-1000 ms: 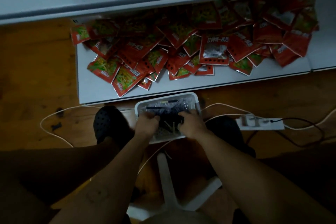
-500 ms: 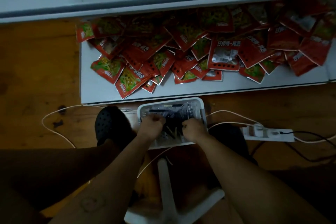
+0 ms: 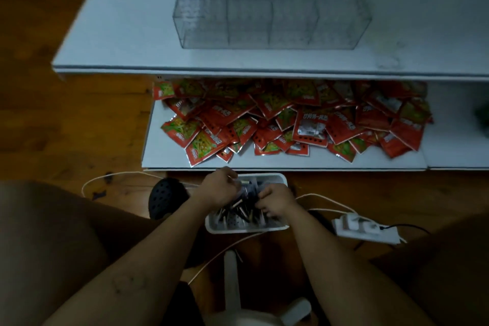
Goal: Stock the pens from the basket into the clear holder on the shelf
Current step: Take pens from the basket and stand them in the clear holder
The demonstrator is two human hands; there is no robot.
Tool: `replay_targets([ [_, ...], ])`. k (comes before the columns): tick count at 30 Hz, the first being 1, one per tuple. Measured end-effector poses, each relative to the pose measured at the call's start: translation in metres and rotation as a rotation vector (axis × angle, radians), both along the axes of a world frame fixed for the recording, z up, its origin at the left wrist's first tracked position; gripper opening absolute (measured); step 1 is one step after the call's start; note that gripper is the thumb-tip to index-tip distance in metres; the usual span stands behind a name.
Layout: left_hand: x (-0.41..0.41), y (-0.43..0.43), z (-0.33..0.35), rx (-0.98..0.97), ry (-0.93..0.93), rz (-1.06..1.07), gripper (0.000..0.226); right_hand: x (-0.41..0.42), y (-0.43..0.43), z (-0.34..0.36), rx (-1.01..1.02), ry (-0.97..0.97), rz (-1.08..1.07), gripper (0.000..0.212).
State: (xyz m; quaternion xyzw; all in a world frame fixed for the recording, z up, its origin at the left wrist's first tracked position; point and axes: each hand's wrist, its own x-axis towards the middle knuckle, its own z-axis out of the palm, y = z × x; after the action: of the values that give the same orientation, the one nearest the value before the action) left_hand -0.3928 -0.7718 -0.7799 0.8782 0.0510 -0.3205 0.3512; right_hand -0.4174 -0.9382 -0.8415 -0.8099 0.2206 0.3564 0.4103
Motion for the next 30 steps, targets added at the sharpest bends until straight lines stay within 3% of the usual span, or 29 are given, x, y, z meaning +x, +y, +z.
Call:
replay_targets([
  [5, 0.003, 0.012, 0.059, -0.047, -0.148, -0.030, 0.029, 0.010, 0.016, 0.080, 0.223, -0.169, -0.120, 0.036],
  [11, 0.022, 0.030, 0.138, -0.056, -0.411, 0.003, 0.025, 0.022, 0.035, 0.172, 0.253, -0.525, -0.057, 0.009],
  [17, 0.040, 0.047, 0.199, -0.135, -0.611, 0.134, 0.022, 0.048, 0.050, 0.245, 0.052, -0.917, -0.047, 0.002],
  [23, 0.071, 0.061, 0.212, -0.301, -0.633, 0.358, 0.028, 0.098, 0.067, 0.307, 0.060, -1.183, -0.120, 0.036],
  [30, 0.126, 0.068, 0.213, -0.391, -0.631, 0.506, 0.033, 0.172, 0.098, 0.328, 0.111, -1.317, -0.055, 0.007],
])
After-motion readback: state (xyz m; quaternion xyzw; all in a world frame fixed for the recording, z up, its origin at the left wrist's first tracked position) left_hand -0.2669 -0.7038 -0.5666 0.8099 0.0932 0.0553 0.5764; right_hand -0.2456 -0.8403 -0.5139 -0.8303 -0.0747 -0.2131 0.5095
